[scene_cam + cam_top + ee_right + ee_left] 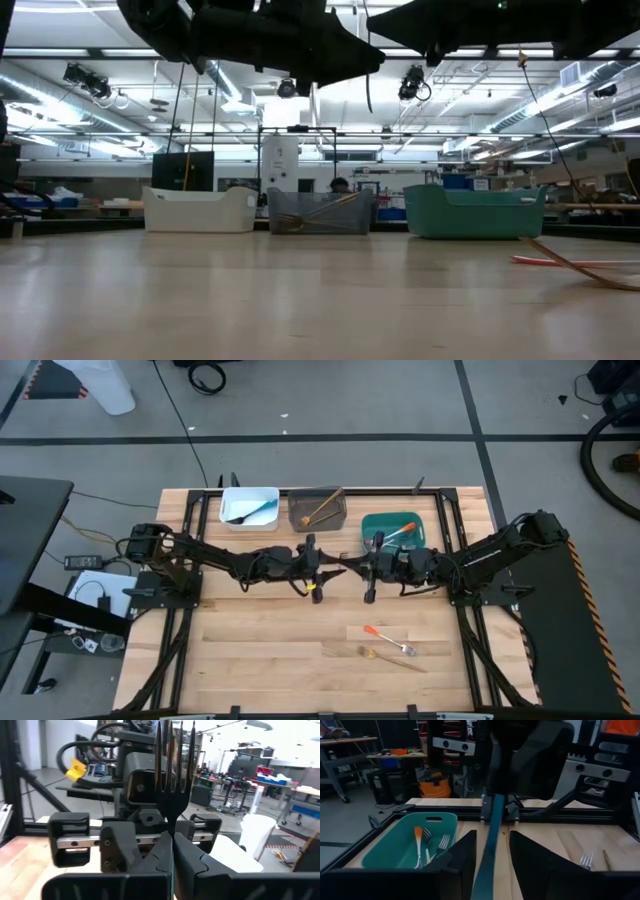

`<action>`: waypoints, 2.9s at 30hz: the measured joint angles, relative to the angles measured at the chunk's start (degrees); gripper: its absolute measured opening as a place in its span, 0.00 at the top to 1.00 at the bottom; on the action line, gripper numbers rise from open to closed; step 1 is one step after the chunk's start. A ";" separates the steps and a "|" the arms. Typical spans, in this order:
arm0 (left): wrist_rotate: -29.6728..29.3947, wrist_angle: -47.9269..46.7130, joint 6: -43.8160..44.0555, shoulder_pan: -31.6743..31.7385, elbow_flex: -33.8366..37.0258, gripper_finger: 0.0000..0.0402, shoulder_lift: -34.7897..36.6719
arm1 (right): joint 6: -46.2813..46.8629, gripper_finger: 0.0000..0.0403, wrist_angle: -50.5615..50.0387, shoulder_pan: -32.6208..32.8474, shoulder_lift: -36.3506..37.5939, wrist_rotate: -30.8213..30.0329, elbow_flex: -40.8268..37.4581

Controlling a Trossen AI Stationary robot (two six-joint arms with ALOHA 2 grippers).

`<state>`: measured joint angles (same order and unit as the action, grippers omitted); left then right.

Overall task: Sort silverware by color (type)
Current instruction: Put the blue fork into the white bin

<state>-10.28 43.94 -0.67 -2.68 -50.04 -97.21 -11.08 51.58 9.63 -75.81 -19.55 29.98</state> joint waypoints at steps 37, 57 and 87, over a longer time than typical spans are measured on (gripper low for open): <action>-4.09 -10.88 -1.51 4.11 0.07 0.94 0.11 | 1.02 0.85 -9.75 0.00 0.00 -11.54 0.02; -5.10 -25.83 -4.57 6.78 0.04 0.94 9.19 | 7.00 0.85 -18.39 -0.09 0.02 -12.52 0.02; -6.51 -41.87 -19.82 35.70 8.37 0.93 22.97 | 4.90 0.85 -22.22 -4.23 0.04 -8.80 0.02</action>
<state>-16.79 2.07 -20.49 33.02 -41.67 -74.24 -6.17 29.36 5.40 -75.77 -28.35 30.00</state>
